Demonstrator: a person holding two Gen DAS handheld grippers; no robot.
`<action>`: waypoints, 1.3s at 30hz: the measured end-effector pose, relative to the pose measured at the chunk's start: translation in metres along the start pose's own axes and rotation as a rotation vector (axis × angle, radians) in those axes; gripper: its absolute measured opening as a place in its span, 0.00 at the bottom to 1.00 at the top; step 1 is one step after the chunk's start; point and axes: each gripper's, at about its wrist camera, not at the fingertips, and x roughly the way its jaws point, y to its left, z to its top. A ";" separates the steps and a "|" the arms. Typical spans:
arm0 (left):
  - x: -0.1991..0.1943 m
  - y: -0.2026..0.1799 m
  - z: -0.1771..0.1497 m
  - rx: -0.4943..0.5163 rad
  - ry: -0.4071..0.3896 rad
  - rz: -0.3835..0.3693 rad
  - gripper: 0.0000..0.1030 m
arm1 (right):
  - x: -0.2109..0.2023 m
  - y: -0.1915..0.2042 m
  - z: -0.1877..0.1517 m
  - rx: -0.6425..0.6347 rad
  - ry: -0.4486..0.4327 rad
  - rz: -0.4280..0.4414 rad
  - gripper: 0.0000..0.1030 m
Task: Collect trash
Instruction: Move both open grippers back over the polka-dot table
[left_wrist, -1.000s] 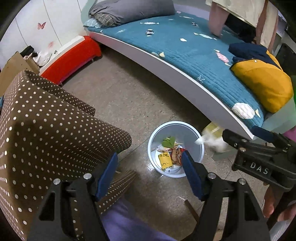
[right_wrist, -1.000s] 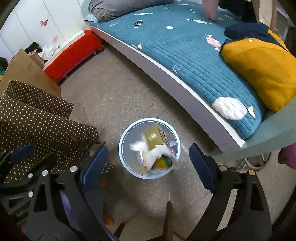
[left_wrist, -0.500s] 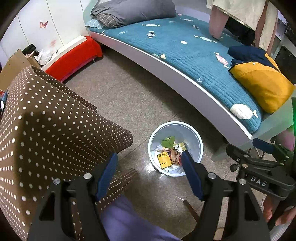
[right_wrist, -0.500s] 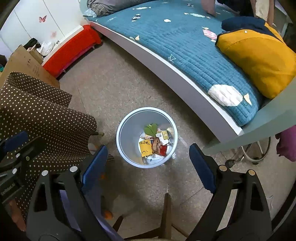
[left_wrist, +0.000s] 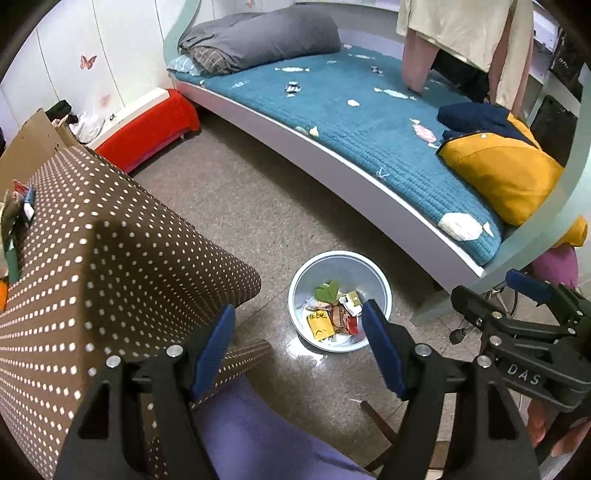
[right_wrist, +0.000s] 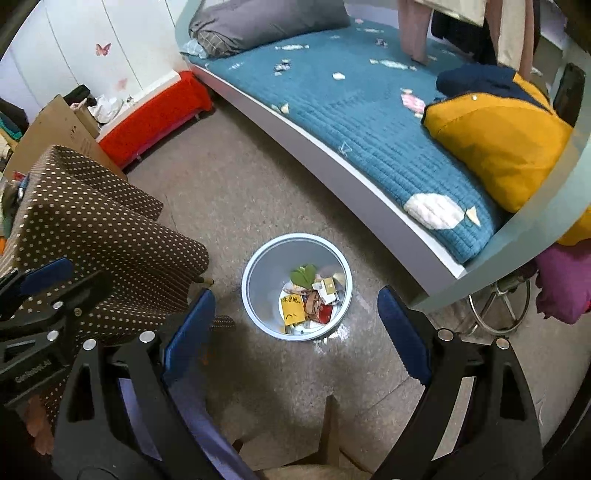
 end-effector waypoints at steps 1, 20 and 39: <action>-0.004 0.000 -0.001 0.000 -0.008 -0.002 0.68 | -0.004 0.001 0.000 0.000 -0.008 0.004 0.85; -0.089 0.027 -0.018 -0.064 -0.186 0.027 0.68 | -0.076 0.049 -0.004 -0.074 -0.164 0.089 0.85; -0.133 0.137 -0.051 -0.290 -0.251 0.160 0.75 | -0.089 0.166 0.005 -0.292 -0.180 0.230 0.85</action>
